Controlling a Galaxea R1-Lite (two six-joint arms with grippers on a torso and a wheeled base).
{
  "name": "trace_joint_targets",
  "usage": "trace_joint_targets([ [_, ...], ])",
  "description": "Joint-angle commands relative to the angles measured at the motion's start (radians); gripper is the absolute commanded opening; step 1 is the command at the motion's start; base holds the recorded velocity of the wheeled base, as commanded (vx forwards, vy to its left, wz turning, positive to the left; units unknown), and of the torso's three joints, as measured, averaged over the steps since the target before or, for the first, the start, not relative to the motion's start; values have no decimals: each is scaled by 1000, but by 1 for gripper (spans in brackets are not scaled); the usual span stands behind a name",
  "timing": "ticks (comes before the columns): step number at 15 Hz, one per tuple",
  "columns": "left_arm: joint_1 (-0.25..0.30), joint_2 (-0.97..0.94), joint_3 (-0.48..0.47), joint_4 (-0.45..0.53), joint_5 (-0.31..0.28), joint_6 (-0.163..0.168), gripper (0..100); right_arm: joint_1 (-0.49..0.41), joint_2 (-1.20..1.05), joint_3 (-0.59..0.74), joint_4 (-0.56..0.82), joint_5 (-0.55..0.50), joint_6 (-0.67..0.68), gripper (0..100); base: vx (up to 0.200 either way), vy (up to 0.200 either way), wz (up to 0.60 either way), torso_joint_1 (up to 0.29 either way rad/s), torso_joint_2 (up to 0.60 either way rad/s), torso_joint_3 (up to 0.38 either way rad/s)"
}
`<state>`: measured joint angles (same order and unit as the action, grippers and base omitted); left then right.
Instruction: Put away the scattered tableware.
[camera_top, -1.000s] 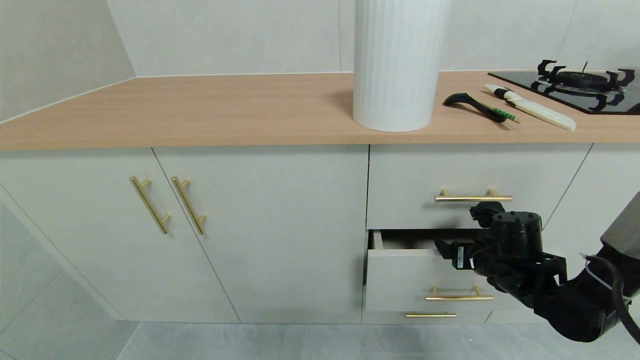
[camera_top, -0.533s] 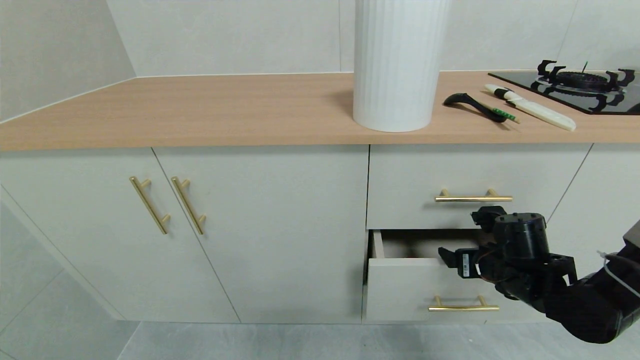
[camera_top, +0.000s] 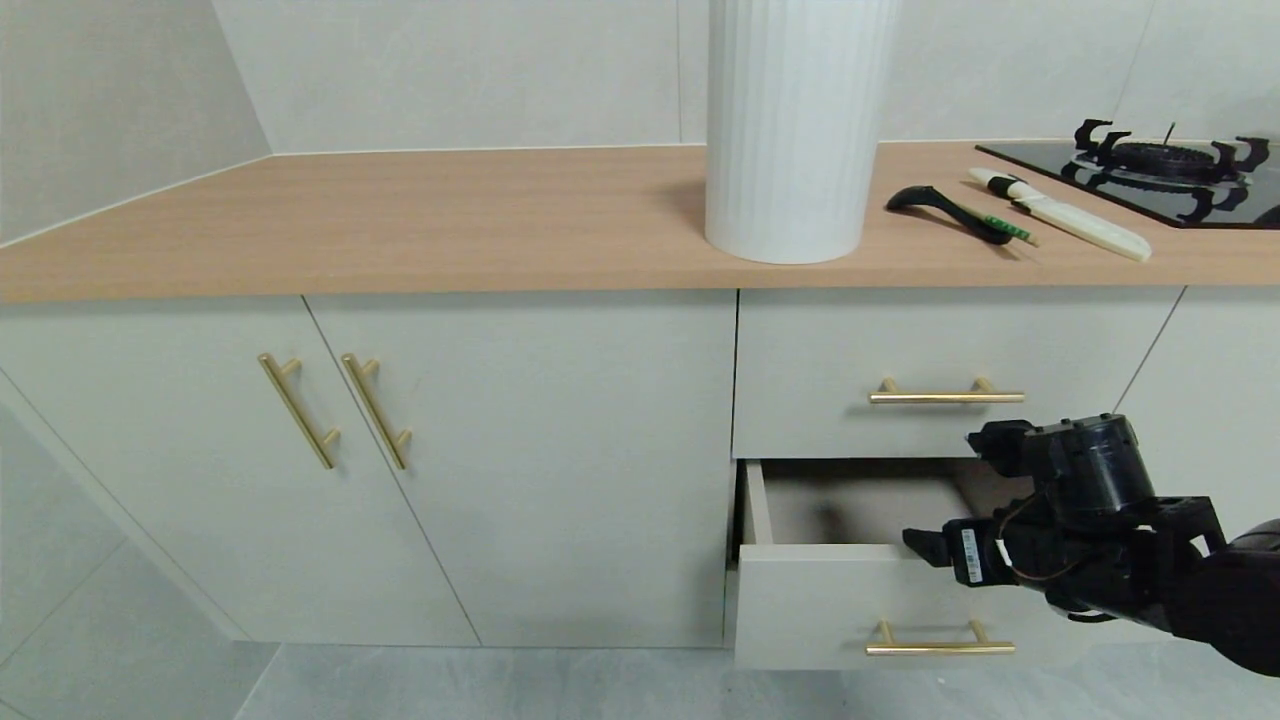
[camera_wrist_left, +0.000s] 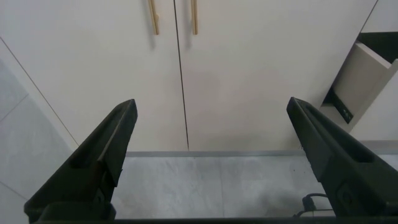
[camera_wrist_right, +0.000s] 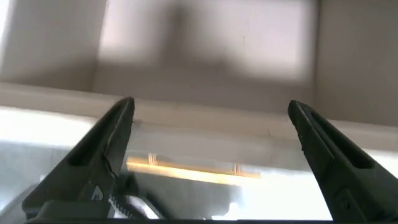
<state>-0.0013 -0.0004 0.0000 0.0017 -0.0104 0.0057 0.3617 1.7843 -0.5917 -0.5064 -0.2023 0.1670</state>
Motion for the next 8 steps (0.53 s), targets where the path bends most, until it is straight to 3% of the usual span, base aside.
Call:
trace_joint_targets([
  [1,0,0,0,0,0,0,100,5,-28,-5,17,1,-3,100,0,0,0,0,0,0],
  [8,0,0,0,0,0,-1,100,19,-36,-20,158,1,-18,100,0,0,0,0,0,0],
])
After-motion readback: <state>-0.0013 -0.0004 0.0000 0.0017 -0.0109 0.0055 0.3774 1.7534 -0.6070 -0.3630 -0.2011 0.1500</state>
